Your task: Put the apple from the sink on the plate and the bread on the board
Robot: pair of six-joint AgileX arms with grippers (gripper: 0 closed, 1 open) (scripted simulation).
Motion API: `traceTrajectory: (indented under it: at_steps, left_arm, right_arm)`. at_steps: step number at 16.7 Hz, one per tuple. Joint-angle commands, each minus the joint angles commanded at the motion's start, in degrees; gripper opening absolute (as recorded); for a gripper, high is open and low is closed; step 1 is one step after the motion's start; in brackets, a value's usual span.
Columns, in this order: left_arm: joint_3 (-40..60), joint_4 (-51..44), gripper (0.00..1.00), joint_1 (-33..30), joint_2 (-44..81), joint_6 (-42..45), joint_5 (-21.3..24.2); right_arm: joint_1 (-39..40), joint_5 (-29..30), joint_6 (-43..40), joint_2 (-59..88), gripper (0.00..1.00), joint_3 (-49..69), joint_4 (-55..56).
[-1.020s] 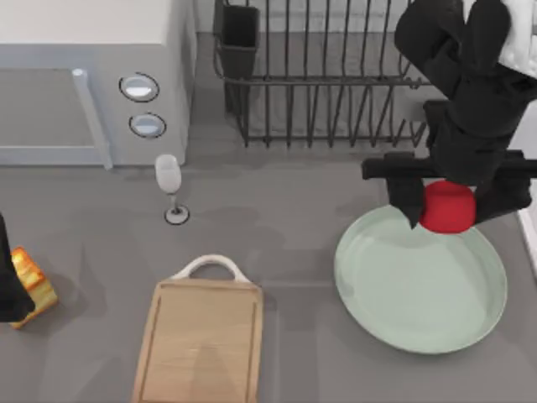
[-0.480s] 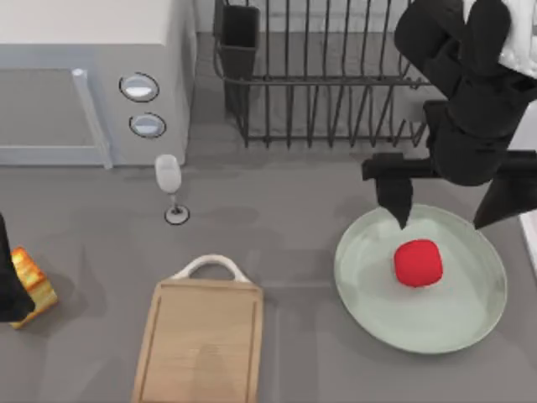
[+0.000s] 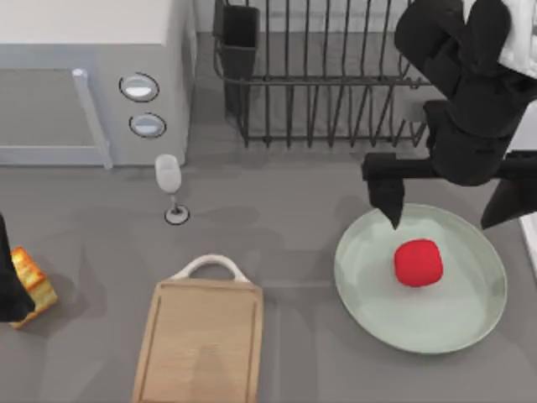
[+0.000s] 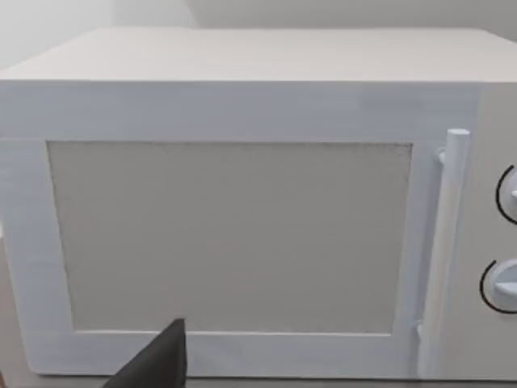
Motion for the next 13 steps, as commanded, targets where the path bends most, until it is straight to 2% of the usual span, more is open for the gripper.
traceTrajectory:
  at_steps: [6, 13]
  left_arm:
    - [0.0, 0.0, 1.0, 0.0, 0.0, 0.0, 0.0]
    - [0.0, 0.0, 1.0, 0.0, 0.0, 0.0, 0.0]
  right_arm:
    - [-2.24, 0.0, -2.31, -8.34, 1.0, -7.25, 5.86]
    - [-10.08, 0.0, -10.42, -39.21, 1.0, -31.94, 25.97]
